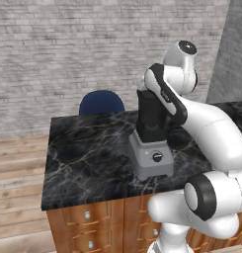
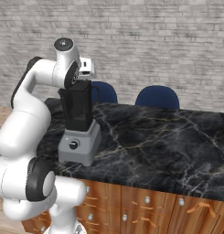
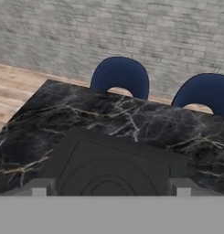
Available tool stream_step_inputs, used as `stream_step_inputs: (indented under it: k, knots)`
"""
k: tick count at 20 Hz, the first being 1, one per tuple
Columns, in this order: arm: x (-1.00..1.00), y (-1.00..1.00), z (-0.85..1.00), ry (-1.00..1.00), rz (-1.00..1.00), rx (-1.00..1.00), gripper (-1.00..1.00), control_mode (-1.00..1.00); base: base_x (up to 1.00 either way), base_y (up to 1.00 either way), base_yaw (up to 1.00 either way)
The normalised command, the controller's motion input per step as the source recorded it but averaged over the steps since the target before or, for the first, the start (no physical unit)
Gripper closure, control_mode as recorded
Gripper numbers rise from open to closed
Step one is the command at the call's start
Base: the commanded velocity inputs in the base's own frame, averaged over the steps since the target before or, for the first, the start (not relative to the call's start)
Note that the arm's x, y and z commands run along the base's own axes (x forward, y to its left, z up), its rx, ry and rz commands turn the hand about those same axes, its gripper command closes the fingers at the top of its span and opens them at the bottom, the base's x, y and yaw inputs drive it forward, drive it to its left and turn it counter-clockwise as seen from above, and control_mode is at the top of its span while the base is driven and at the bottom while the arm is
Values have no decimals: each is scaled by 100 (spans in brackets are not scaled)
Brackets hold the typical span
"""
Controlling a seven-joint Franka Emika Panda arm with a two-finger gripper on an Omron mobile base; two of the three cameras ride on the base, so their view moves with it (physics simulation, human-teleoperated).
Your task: Open the blender lid, put the pear in the blender, close the lid, and start the blender.
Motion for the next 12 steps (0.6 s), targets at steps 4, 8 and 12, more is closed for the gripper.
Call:
stream_step_inputs:
  k: [4,8,12]
  knots:
    - [-13,0,16,-3,0,0,-100,-100,0,0,0]
    - [-42,0,31,-12,-1,0,-100,-100,0,0,0]
    - [-64,0,14,-15,-3,0,-100,-100,0,0,0]
